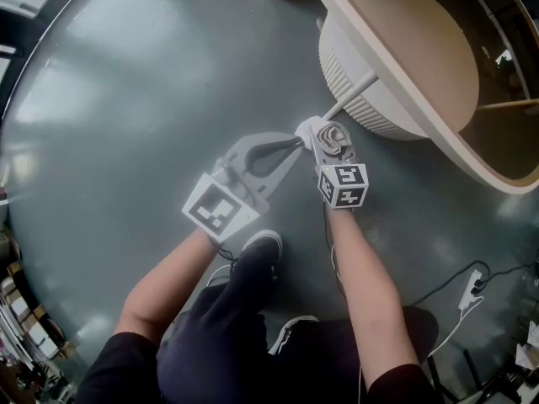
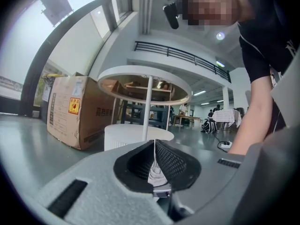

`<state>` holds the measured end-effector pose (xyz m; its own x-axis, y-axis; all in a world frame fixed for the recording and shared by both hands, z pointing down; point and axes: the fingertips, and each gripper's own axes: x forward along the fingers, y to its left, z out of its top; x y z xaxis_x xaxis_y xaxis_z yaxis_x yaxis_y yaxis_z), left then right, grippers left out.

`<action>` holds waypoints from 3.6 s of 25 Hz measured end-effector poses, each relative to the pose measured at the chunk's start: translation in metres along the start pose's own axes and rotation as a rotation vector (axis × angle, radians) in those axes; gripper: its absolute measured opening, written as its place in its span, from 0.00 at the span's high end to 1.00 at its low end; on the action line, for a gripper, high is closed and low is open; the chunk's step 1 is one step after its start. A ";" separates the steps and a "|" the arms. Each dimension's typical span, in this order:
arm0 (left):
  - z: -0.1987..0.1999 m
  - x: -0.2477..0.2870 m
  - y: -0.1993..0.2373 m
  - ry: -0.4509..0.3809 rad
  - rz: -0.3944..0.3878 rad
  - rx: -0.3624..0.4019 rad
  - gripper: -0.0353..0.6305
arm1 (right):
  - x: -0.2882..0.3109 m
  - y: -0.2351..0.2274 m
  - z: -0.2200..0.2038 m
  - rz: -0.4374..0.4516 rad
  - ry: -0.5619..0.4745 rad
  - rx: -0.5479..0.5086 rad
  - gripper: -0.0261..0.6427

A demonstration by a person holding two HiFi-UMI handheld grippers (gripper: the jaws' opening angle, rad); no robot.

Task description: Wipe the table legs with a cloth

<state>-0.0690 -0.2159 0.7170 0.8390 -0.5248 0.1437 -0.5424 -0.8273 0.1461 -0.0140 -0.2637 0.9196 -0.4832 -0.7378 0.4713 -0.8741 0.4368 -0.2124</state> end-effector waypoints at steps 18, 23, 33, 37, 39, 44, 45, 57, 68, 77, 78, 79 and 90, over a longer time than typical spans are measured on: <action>0.095 0.029 -0.098 -0.150 0.034 0.129 0.93 | -0.131 0.026 0.248 0.150 -0.512 -0.374 0.83; 0.108 0.030 -0.100 -0.173 0.035 0.149 0.93 | -0.147 0.046 0.263 0.202 -0.590 -0.477 0.83; 0.066 0.025 -0.061 -0.076 0.102 0.101 0.93 | -0.099 0.025 0.181 0.194 -0.445 -0.401 0.83; 0.042 0.021 -0.049 -0.025 0.114 0.055 0.93 | -0.073 0.012 0.134 0.177 -0.370 -0.329 0.83; 0.031 0.019 -0.042 0.002 0.122 0.037 0.93 | -0.060 0.006 0.112 0.167 -0.335 -0.299 0.83; 0.012 0.016 -0.028 0.045 0.139 0.015 0.93 | -0.036 -0.007 0.068 0.133 -0.259 -0.232 0.83; 0.010 0.016 -0.026 0.049 0.145 0.013 0.93 | -0.031 -0.009 0.060 0.125 -0.240 -0.218 0.83; 0.015 0.004 -0.020 0.026 0.184 -0.004 0.93 | -0.018 -0.024 -0.003 0.033 0.060 -0.160 0.83; 0.054 -0.005 0.002 -0.054 0.294 0.075 0.93 | -0.173 0.060 0.258 0.018 -0.627 -0.271 0.83; 0.059 -0.005 -0.003 -0.065 0.276 0.119 0.94 | -0.141 0.049 0.240 0.041 -0.561 -0.248 0.83; 0.055 -0.003 -0.003 -0.056 0.271 0.120 0.93 | -0.136 0.047 0.232 0.040 -0.546 -0.245 0.83; 0.052 -0.001 -0.003 -0.048 0.266 0.114 0.93 | -0.130 0.046 0.223 0.037 -0.531 -0.248 0.83; 0.032 0.011 0.002 -0.018 0.219 0.061 0.94 | -0.059 0.004 0.106 -0.010 -0.278 -0.132 0.83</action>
<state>-0.0597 -0.2294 0.6874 0.7028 -0.6960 0.1475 -0.7083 -0.7039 0.0536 0.0059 -0.2732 0.7998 -0.4859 -0.8468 0.2165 -0.8735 0.4790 -0.0870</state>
